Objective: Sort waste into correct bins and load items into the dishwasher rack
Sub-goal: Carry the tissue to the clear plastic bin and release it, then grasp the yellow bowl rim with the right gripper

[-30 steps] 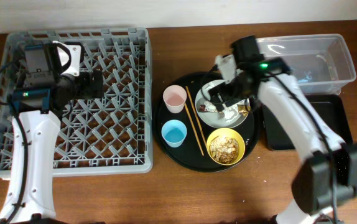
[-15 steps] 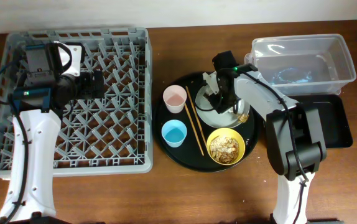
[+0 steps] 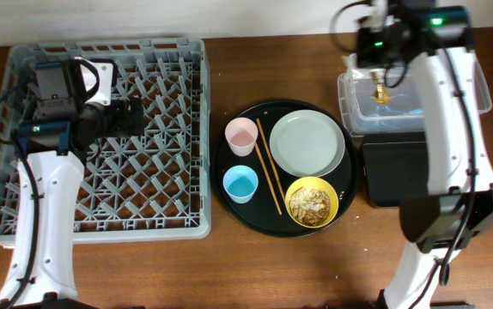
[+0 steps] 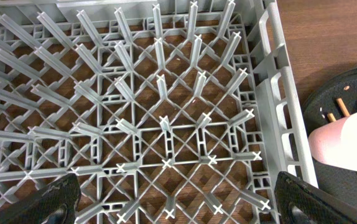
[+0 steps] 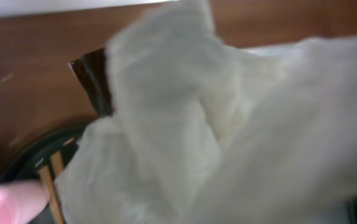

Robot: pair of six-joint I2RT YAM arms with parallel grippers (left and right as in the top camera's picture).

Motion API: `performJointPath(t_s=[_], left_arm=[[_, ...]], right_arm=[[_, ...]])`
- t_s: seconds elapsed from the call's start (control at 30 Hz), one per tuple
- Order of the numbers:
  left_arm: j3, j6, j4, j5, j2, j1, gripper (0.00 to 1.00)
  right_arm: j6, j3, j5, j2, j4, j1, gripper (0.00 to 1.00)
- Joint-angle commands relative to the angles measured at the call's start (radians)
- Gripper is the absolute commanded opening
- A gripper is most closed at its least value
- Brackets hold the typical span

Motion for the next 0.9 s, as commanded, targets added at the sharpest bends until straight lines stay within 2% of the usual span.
performJointPath(t_s=[0.0, 0.07, 0.17, 0.33, 0.37, 0.4, 0.47, 0.5, 0.53, 0.63, 0.7, 0.8, 0.87], left_arm=[[0.014, -0.008, 0.002, 0.014, 0.003, -0.003, 0.99], [0.014, -0.008, 0.002, 0.014, 0.003, -0.003, 0.99], [0.014, -0.008, 0.002, 0.014, 0.003, -0.003, 0.99], [0.014, -0.008, 0.002, 0.014, 0.003, -0.003, 0.99], [0.014, -0.008, 0.002, 0.014, 0.003, -0.003, 0.99], [0.014, -0.008, 0.002, 0.014, 0.003, -0.003, 0.99], [0.014, -0.008, 0.002, 0.014, 0.003, -0.003, 0.99], [0.014, -0.008, 0.002, 0.014, 0.003, -0.003, 0.99], [0.014, -0.008, 0.002, 0.014, 0.003, -0.003, 0.99], [0.014, -0.008, 0.002, 0.014, 0.003, -0.003, 0.99], [0.014, -0.008, 0.002, 0.014, 0.003, -0.003, 0.99], [0.014, -0.008, 0.002, 0.014, 0.003, -0.003, 0.99], [0.014, -0.008, 0.002, 0.014, 0.003, -0.003, 0.99]], right_arm=[[0.289, -0.032, 0.104, 0.033, -0.002, -0.11, 0.04], [0.429, -0.046, 0.104, 0.064, 0.02, -0.175, 0.04], [0.553, -0.055, 0.113, 0.119, 0.097, -0.222, 0.04], [0.561, -0.056, 0.125, 0.205, 0.24, -0.227, 0.04], [0.561, -0.056, 0.12, 0.22, 0.272, -0.226, 0.1], [0.56, -0.056, 0.117, 0.232, 0.287, -0.226, 0.42], [0.497, -0.056, 0.058, 0.229, 0.278, -0.226, 0.74], [0.45, -0.056, -0.01, 0.223, 0.274, -0.226, 0.93], [0.398, -0.056, -0.087, 0.211, 0.259, -0.228, 0.98], [0.178, -0.05, -0.338, 0.141, 0.211, -0.227, 0.98], [0.093, -0.05, -0.457, 0.093, 0.132, -0.214, 0.99], [0.077, -0.05, -0.449, 0.021, -0.124, -0.133, 0.88], [0.121, -0.05, -0.348, 0.012, -0.272, -0.038, 0.81]])
